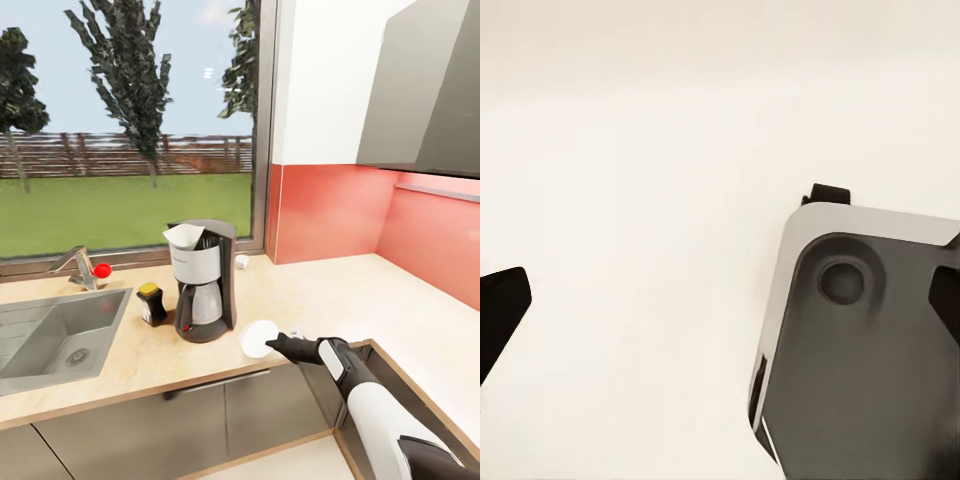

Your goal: Set up a coffee station on the kitchen countertop: keep the coffee maker on the countertop, move the bottle of coffee from the kitchen shelf to the counter next to the coffee maker, place a paper coffee filter on top of the coffee maker, put the saucer next to the coffee maker with the coffee cup on the saucer, and place the electric kettle next to the coffee maker.

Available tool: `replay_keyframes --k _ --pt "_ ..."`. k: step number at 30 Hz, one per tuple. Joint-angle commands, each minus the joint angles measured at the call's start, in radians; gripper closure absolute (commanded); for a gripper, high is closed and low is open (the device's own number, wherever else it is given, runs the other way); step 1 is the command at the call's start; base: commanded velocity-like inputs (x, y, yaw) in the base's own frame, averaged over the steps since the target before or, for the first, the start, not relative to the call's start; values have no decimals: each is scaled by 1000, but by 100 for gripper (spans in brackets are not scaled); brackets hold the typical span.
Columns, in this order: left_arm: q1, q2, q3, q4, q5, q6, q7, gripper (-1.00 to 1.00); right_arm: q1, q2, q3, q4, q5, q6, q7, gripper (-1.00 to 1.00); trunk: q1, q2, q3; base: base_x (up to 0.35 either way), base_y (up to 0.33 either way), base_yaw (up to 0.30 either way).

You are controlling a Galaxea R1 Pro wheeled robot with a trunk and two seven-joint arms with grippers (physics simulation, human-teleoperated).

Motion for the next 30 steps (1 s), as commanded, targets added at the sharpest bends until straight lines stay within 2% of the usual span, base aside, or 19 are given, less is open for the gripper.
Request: replay_keyframes --k 1,9,21,30 --pt "0 0 -9 -1 9 1 3 -100 -1 2 -8 1 -1 7 3 100 1 -2 -2 110 234 0" --pt "0 -1 -9 -1 8 1 3 -100 -1 3 -9 13 3 7 -3 100 1 -2 -2 56 45 0" --pt "0 0 -9 0 10 1 3 -100 -1 1 -10 104 0 7 -4 100 1 -2 -2 69 0 0" --pt "0 0 -9 0 9 1 3 -100 -1 1 -10 110 1 7 -4 100 1 -2 -2 202 0 0"
